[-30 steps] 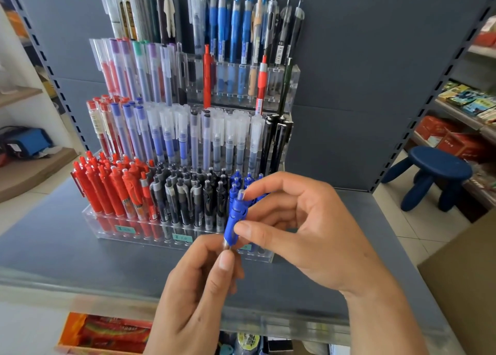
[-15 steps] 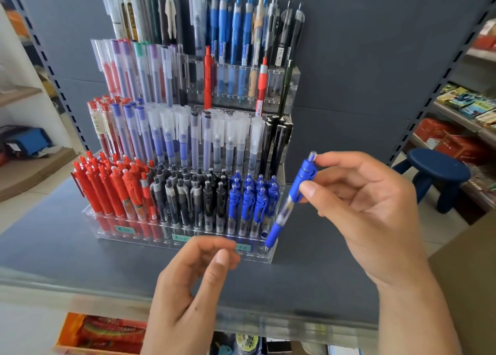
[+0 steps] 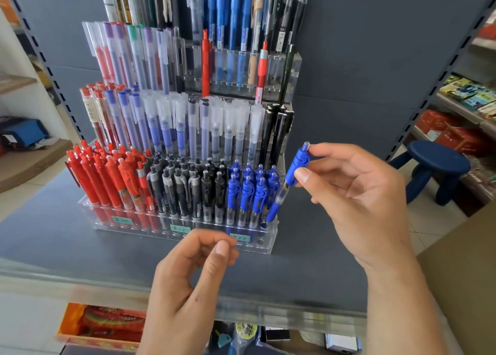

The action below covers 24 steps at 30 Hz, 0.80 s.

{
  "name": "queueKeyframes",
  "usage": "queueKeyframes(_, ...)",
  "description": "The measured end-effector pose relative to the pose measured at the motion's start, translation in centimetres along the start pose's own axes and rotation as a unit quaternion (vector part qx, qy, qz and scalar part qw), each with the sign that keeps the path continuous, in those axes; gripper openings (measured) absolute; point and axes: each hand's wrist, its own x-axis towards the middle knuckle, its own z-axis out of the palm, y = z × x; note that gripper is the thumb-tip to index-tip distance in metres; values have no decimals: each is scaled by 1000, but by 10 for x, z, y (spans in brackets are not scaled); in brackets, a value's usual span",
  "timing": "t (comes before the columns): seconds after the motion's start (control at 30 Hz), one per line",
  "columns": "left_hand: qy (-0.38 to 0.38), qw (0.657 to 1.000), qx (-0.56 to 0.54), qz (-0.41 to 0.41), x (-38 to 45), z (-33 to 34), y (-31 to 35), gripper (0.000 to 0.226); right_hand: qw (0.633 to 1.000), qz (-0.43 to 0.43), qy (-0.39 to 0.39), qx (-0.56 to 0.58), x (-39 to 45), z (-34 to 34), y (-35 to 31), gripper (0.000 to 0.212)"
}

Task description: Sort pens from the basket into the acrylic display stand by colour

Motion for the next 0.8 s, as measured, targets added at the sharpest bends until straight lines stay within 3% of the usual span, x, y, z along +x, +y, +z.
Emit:
queueKeyframes(0.5,9,1000,-7,-2,-1,0,2,24,999,15,-41,-30,0,3,5,29)
queueKeyframes(0.8,7,1000,-9,-4,0,1,1,25,984,78,-124,-100,-1,4,12,28)
